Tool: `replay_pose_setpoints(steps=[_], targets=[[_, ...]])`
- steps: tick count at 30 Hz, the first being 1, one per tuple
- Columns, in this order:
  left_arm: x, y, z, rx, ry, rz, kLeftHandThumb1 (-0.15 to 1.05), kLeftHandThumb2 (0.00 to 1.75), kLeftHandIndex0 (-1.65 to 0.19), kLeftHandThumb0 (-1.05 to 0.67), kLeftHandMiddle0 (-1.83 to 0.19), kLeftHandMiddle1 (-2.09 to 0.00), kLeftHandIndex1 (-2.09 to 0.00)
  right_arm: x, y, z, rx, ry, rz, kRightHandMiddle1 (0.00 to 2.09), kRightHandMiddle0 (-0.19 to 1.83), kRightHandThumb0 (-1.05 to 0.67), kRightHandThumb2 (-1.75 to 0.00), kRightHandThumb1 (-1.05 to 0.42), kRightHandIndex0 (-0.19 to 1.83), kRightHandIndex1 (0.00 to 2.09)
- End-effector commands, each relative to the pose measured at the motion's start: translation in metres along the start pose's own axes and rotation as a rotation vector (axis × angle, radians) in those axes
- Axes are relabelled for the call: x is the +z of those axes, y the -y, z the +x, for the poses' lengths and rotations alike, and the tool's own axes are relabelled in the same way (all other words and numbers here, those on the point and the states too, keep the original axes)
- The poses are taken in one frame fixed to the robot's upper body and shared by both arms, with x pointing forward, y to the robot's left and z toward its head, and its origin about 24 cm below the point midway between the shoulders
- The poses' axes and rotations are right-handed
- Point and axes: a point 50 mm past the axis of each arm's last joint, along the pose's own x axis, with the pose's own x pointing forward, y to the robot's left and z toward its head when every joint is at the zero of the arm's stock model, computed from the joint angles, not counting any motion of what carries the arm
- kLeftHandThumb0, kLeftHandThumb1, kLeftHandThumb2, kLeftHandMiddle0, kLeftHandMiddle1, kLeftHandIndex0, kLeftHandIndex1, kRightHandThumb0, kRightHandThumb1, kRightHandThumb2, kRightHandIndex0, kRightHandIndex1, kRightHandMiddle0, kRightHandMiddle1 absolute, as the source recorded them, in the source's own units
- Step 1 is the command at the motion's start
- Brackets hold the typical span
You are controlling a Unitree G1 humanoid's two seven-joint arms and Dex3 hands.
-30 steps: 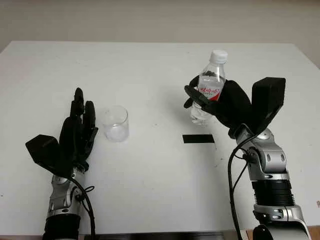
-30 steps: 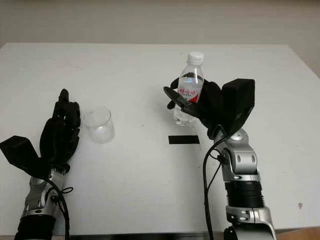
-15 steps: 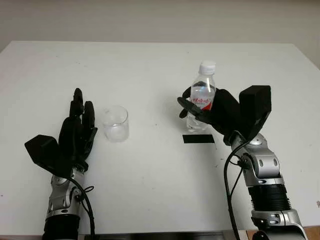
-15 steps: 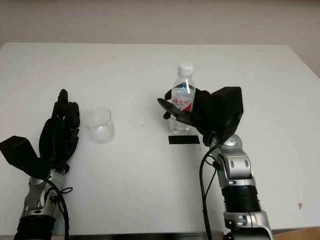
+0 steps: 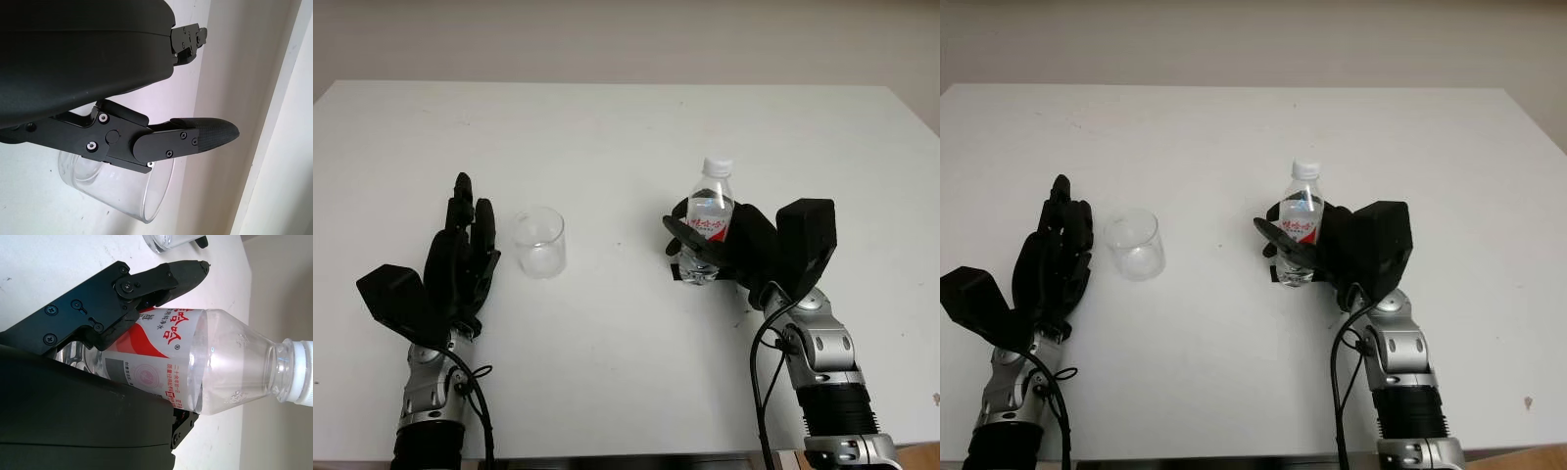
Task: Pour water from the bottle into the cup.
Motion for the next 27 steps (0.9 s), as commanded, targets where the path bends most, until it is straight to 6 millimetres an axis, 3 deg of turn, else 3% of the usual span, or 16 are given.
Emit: replay_pose_setpoints(steps=[1,15,18,19,20,21,22,23,25,27], targets=[[-0.0001,-0.0037,-0.0011,0.006,-0.005,-0.006,1.05,0.49,0.16,-0.70,0.18,-0.05,-0.05,0.0003,0.0000,-0.0029,-0.007,0.023,0.010,2.09,1.23,-0.40,-0.44,-1.05,1.67,2.09],[0.0012,-0.0060,-0.0025,0.011,-0.001,0.008,1.05,0.50,0.15,-0.69,0.17,-0.05,-0.05,-0.0081,-0.0004,-0.0029,-0.009,0.059,0.008,2.09,1.12,-0.44,-0.40,-1.05,1.56,2.09],[0.0017,-0.0068,-0.0031,0.016,0.001,0.011,1.05,0.49,0.15,-0.69,0.17,-0.05,-0.06,-0.0080,-0.0013,-0.0026,-0.007,0.081,0.004,2.09,0.68,-0.48,-0.24,-1.05,1.09,2.09],[0.0019,-0.0071,-0.0032,0.017,0.001,0.012,1.05,0.49,0.15,-0.69,0.16,-0.06,-0.06,-0.0080,-0.0016,-0.0026,-0.003,0.090,-0.004,2.09,0.39,-0.52,-0.15,-1.04,0.70,2.09],[0.0020,-0.0073,-0.0033,0.016,0.000,0.014,1.05,0.49,0.15,-0.69,0.16,-0.06,-0.06,-0.0083,-0.0017,-0.0024,0.014,0.086,-0.023,2.09,0.27,-0.53,-0.12,-1.04,0.56,2.09],[0.0021,-0.0076,-0.0031,0.015,0.001,0.014,1.05,0.49,0.15,-0.69,0.16,-0.05,-0.06,-0.0082,-0.0016,-0.0023,0.033,0.078,-0.060,1.92,0.06,-0.61,-0.08,-1.01,0.14,1.94],[0.0021,-0.0078,-0.0030,0.014,0.002,0.013,1.05,0.49,0.15,-0.69,0.17,-0.05,-0.05,-0.0082,-0.0016,-0.0022,0.046,0.071,-0.086,1.76,-0.04,-0.65,-0.07,-1.01,-0.02,1.79],[0.0021,-0.0081,-0.0029,0.014,0.001,0.014,1.05,0.49,0.15,-0.69,0.17,-0.05,-0.05,-0.0076,-0.0014,-0.0025,0.068,0.065,-0.113,1.67,-0.09,-0.68,-0.06,-1.00,-0.10,1.72],[0.0023,-0.0085,-0.0030,0.012,0.000,0.018,1.05,0.50,0.15,-0.69,0.17,-0.05,-0.05,-0.0065,-0.0013,-0.0034,0.098,0.066,-0.133,1.21,-0.17,-0.71,-0.05,-0.97,-0.17,1.08],[0.0026,-0.0086,-0.0032,0.015,0.000,0.016,1.05,0.50,0.15,-0.69,0.16,-0.06,-0.06,-0.0059,-0.0013,-0.0040,0.111,0.066,-0.136,0.99,-0.19,-0.70,-0.05,-0.95,-0.19,0.82]])
